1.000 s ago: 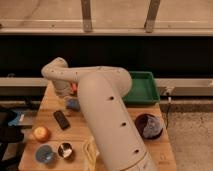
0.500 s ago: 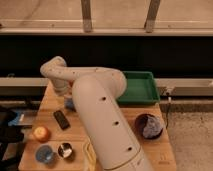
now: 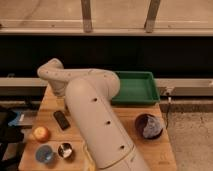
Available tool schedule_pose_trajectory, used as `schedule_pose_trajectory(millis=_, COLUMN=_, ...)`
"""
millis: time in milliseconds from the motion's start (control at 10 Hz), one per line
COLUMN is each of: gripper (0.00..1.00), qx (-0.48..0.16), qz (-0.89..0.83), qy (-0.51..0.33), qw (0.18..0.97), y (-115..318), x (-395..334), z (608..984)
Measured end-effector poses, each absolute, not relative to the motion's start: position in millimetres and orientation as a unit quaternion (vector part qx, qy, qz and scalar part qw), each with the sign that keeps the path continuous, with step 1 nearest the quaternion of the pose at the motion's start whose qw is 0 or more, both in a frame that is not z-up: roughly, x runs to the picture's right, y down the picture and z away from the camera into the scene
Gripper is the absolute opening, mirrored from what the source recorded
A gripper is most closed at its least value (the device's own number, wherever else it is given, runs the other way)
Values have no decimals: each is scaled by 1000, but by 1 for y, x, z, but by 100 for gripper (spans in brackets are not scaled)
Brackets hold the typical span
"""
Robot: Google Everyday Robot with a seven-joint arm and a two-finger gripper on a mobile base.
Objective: Place sponge in plastic cup
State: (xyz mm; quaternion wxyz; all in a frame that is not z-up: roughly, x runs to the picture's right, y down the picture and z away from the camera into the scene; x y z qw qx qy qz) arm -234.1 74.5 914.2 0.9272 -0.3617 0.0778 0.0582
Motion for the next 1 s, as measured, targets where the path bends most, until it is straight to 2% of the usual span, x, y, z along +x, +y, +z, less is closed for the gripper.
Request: schedule_pose_trajectory(millis=1000, gripper=80, qx=-347, qz=70, qy=113, qw=928, y=68, x=-229, z=930)
